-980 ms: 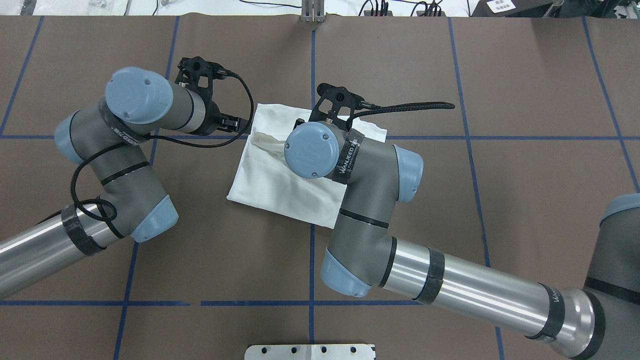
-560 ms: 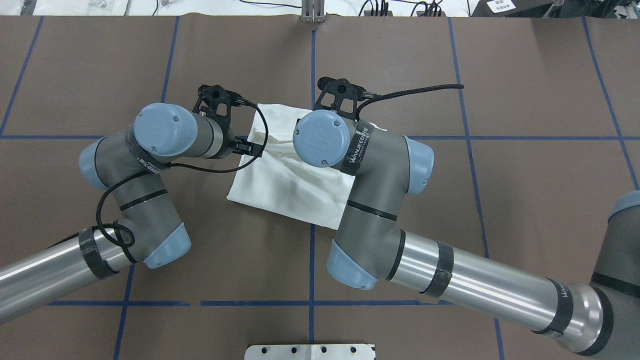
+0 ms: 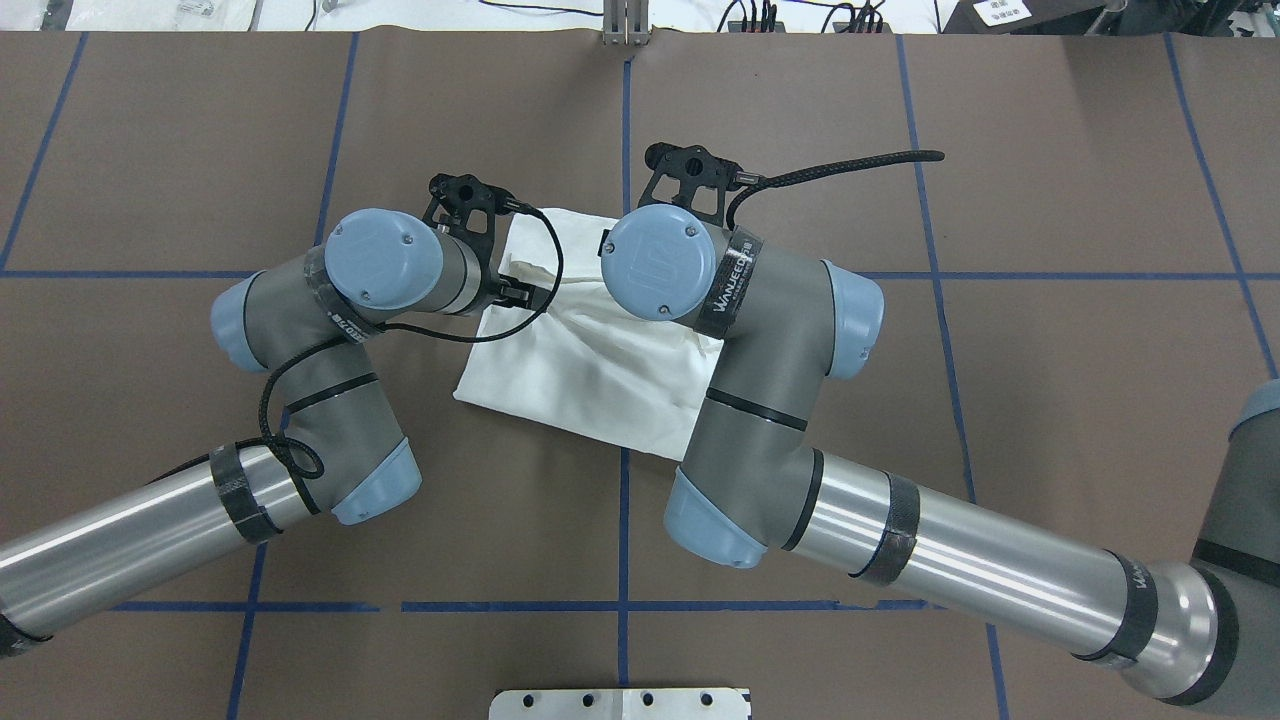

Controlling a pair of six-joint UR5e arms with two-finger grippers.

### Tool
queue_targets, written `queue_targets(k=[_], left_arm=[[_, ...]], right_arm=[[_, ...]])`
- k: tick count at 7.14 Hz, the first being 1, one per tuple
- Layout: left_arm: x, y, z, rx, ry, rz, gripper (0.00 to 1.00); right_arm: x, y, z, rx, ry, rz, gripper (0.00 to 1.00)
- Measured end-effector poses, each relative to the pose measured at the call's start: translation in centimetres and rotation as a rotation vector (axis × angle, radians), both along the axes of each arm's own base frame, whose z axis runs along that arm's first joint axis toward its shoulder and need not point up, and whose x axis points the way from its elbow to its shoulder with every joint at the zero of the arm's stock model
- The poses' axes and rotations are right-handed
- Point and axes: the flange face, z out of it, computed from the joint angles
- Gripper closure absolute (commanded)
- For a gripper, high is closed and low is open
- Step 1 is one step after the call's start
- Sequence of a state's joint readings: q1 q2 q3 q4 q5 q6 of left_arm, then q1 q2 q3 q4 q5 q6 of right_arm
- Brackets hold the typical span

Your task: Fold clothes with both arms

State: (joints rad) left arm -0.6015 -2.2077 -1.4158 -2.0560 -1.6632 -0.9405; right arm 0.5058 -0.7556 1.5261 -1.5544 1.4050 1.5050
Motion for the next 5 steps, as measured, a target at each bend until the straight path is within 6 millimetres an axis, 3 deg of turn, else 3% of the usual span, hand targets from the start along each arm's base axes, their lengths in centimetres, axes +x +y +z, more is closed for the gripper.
queue_targets(k=[1, 3, 5], left_arm=[[0.3, -1.4, -0.4, -0.026, 0.008, -0.031, 0.0], [0.4, -8.4, -1.3, -0.071, -0.011, -0.12, 0.0], [-2.4, -14.3, 0.6, -0.081, -0.041, -0.202, 0.0]], right_arm=[[0.0, 0.0, 0.3, 0.001, -0.003, 0.0, 0.0], [0.1, 0.0, 2.3, 0.018, -0.03, 0.0, 0.0], [0.2, 0.1, 3.0, 0.026, -0.045, 0.001, 0.0]])
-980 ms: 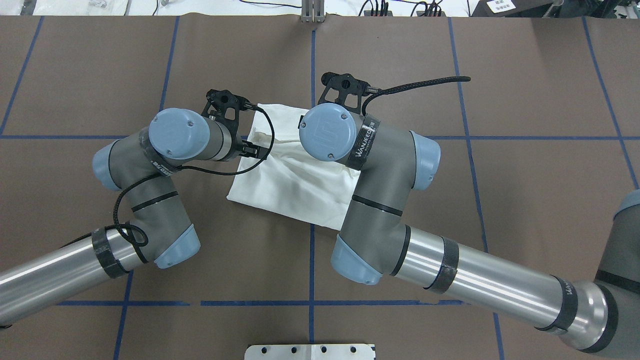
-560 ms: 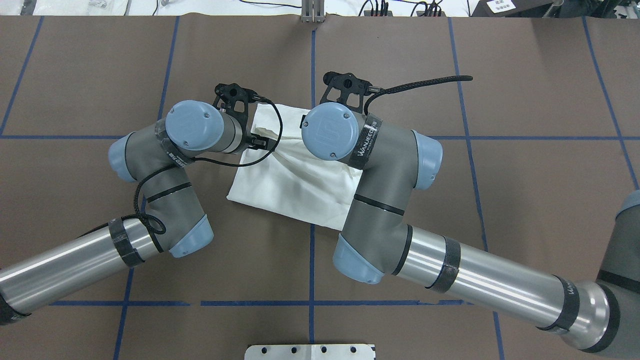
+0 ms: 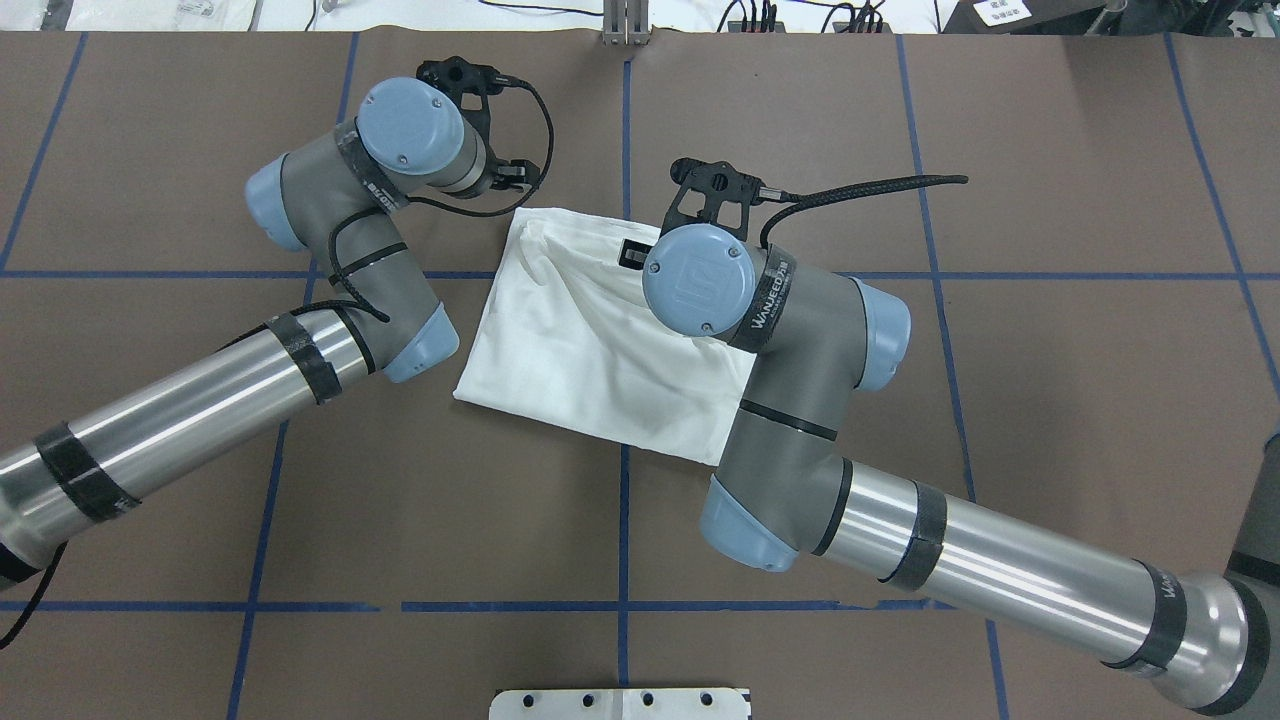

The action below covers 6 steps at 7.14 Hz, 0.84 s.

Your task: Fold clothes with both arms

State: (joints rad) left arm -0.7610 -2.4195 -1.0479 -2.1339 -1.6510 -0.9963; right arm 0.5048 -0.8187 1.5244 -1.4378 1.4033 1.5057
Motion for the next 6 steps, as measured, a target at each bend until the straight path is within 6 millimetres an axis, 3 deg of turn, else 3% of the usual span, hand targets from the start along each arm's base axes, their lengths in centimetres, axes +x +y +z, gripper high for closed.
queue_targets(k=[2, 4, 6], left_arm=[[-4.4, -2.5, -0.4, 0.052, 0.011, 0.039, 0.0], [-8.9, -2.1, 2.6, 0.137, 0.044, 0.145, 0.0], [-10.7, -1.3, 5.4, 0.175, 0.057, 0.162, 0.0]], right_arm=[[-0.4, -0.1, -0.2, -0.017, -0.01, 0.018, 0.12], [-2.6, -1.4, 0.5, -0.086, -0.001, 0.075, 0.18], [-4.6, -2.6, -0.1, -0.137, 0.018, 0.117, 0.3]])
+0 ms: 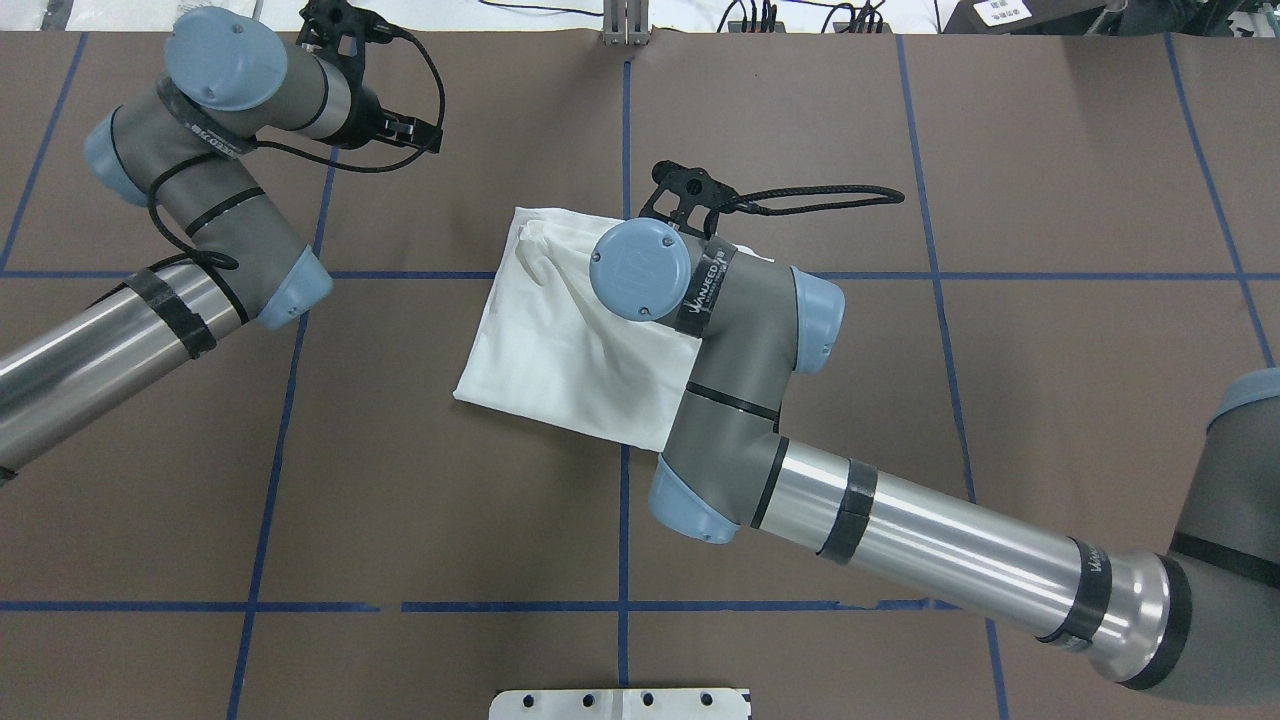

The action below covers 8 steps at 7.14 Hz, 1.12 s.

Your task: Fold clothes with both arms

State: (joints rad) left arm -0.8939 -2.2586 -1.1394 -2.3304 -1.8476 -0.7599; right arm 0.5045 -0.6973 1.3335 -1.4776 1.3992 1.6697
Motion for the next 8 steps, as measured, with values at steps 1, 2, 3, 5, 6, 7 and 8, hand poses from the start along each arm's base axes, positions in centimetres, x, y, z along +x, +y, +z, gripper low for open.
queue_targets(k=[1, 2, 3, 5, 6, 7, 8], left_arm=[[-0.2, 0.1, 0.5, 0.003, 0.001, 0.001, 0.0], [-0.3, 0.2, 0.7, 0.004, 0.002, 0.001, 0.0], [-0.3, 0.2, 0.7, 0.004, 0.002, 0.0, 0.0], [-0.4, 0.3, 1.1, 0.003, 0.0, -0.001, 0.0], [-0.4, 0.5, 1.6, 0.004, 0.0, 0.001, 0.0], [-0.5, 0.7, 1.9, 0.008, 0.004, 0.001, 0.0], [-0.5, 0.7, 2.0, 0.012, 0.008, 0.001, 0.0]], right_arm=[[-0.4, -0.2, -0.8, -0.029, 0.019, 0.019, 0.39], [-0.5, -0.2, -1.0, -0.048, 0.039, 0.026, 0.41], [-0.5, -0.3, -1.0, -0.055, 0.048, 0.03, 0.4], [-0.1, -1.4, -3.3, -0.083, 0.02, 0.084, 0.32], [-0.6, -2.2, -4.9, -0.118, -0.001, 0.133, 0.22], [-1.3, -2.9, -5.3, -0.152, -0.005, 0.175, 0.17], [-1.9, -3.3, -4.7, -0.18, 0.001, 0.208, 0.15]])
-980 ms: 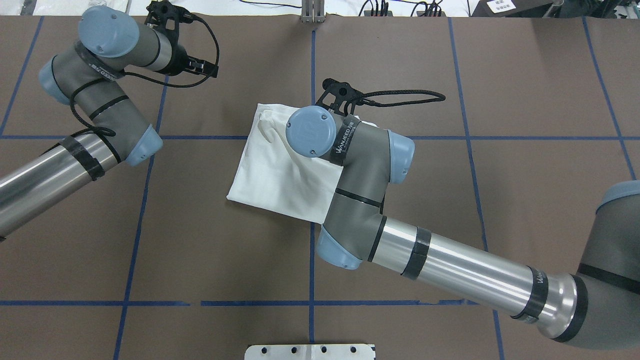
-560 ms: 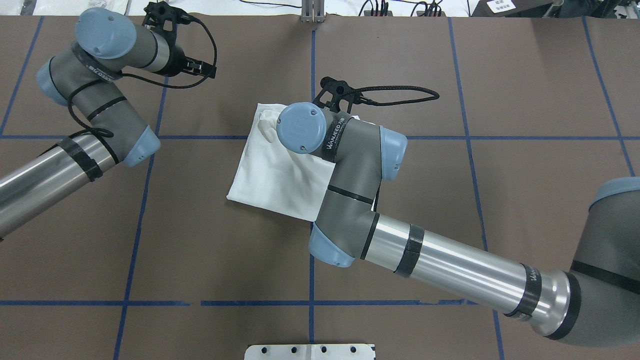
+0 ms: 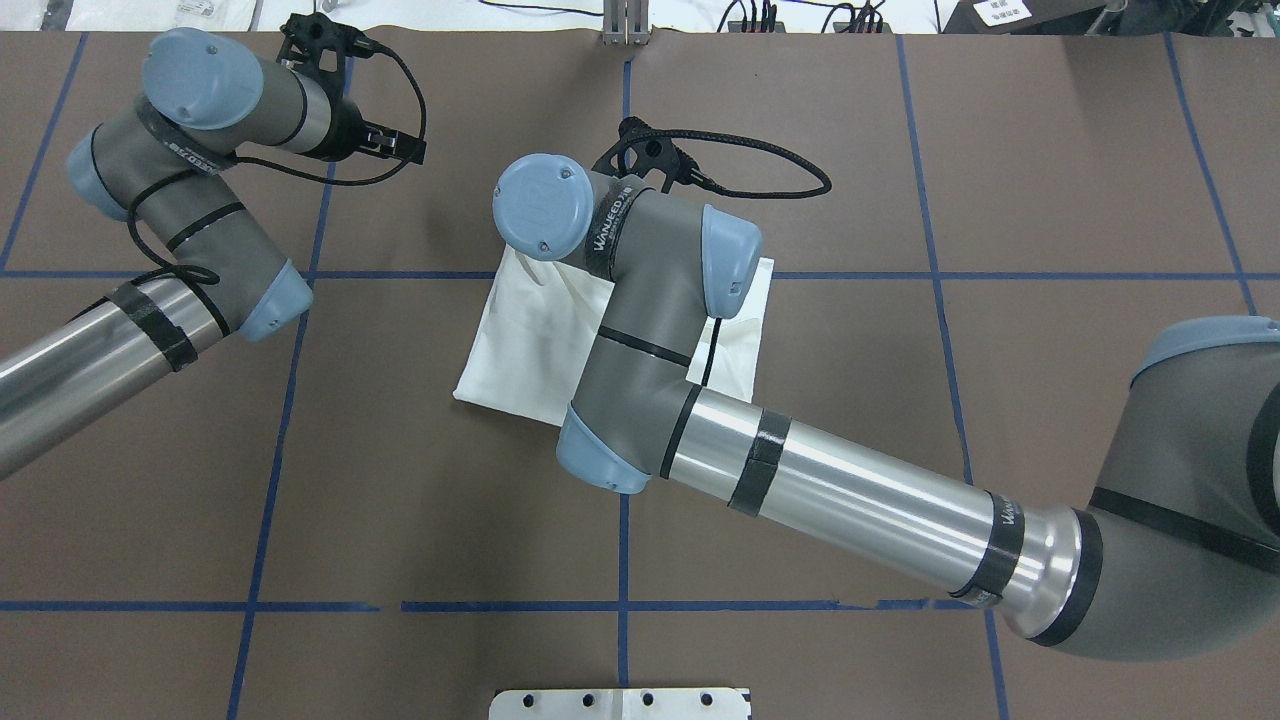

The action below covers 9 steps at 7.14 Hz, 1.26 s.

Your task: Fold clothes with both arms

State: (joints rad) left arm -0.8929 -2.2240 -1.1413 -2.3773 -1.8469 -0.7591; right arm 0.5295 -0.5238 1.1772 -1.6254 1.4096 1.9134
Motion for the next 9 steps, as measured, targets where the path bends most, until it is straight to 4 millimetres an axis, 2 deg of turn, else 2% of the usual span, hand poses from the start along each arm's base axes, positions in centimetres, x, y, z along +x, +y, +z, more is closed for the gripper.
queue_targets(k=[2, 3, 4, 5, 6, 9], left_arm=[[0.0, 0.1, 0.0, -0.001, 0.004, -0.002, 0.0], [0.0, 0.1, 0.0, -0.002, 0.005, -0.002, 0.0], [0.1, 0.1, 0.0, -0.002, 0.006, -0.002, 0.0], [0.1, 0.1, 0.0, -0.003, 0.007, -0.003, 0.0], [0.1, 0.1, 0.0, -0.003, 0.008, -0.003, 0.0], [0.1, 0.1, 0.0, -0.005, 0.008, -0.004, 0.0]], right_arm=[[-0.5, -0.2, 2.0, -0.045, 0.031, 0.04, 0.14], [-0.6, -0.2, 2.7, -0.06, 0.053, 0.044, 0.18], [-0.6, -0.1, 3.2, -0.068, 0.067, 0.044, 0.41], [-0.5, -0.1, 3.5, -0.07, 0.077, 0.045, 0.78], [-0.5, -0.1, 3.6, -0.072, 0.082, 0.047, 1.0], [-0.2, -0.5, 3.9, -0.044, 0.109, 0.048, 1.0]])
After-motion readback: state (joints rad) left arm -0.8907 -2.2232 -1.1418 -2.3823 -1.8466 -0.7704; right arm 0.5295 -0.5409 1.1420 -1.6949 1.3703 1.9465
